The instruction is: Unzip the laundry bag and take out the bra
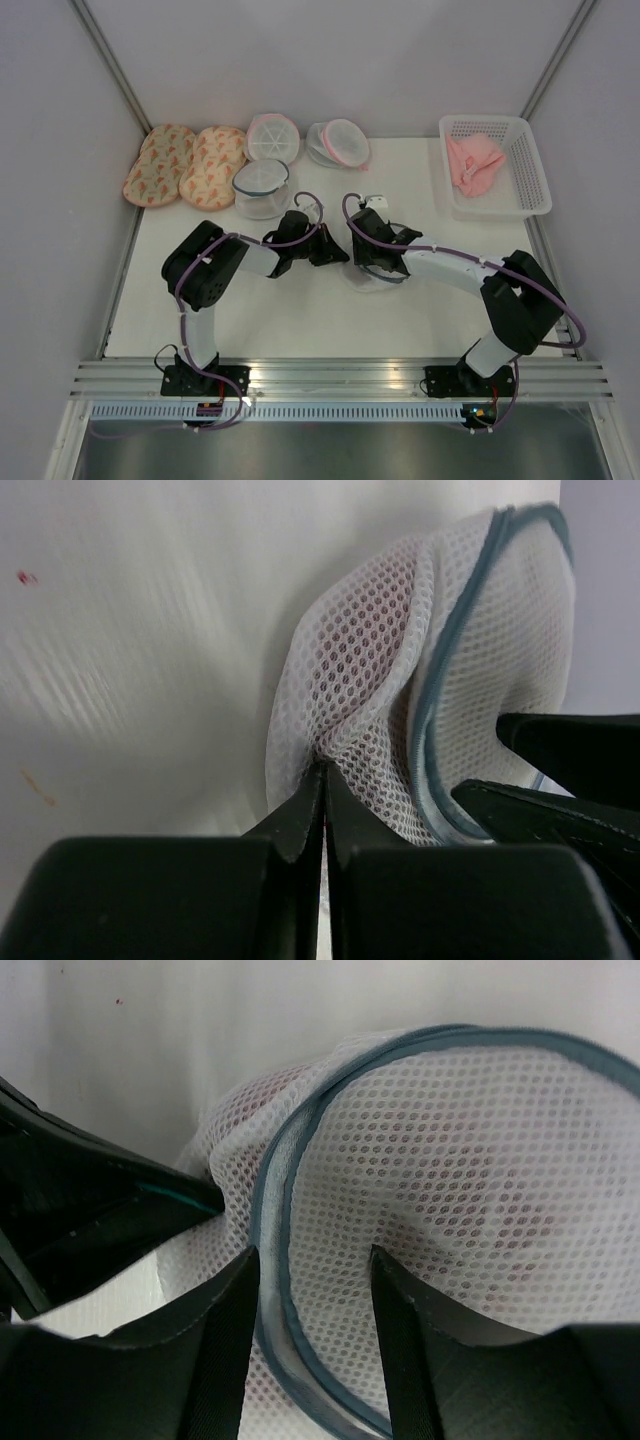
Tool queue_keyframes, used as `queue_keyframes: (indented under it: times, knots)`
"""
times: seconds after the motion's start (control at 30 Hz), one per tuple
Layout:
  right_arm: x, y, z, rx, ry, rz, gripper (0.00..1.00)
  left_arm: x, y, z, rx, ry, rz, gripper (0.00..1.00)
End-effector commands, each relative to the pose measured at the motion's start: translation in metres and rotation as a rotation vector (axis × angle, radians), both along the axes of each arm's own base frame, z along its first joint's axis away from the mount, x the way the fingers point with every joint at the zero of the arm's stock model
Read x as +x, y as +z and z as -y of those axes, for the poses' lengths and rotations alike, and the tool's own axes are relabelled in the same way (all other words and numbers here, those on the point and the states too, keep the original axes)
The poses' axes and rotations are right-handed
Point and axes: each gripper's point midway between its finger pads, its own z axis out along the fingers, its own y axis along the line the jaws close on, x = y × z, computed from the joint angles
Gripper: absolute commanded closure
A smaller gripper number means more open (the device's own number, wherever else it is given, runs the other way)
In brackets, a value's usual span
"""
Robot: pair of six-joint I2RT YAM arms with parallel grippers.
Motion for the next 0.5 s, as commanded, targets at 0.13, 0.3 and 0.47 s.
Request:
queue_keyframes:
  times: [0.13,0.3,0.47]
  knots:
    - [0.006,-0.011,-0.012,0.0,0.022,-0.031,0.45,-0.031,0.011,0.013,-0.06,-0.027,-0.002,0.98]
    - [0.002,-0.033,0.025,-0.187,-0.075,-0.062,0.48,-0.046,-0.005,0.012,-0.057,-0.027,-0.048,0.98]
    - [-0.005,-0.05,0.043,-0.274,-0.107,-0.082,0.55,-0.056,-0.015,0.011,-0.06,-0.027,-0.077,0.98]
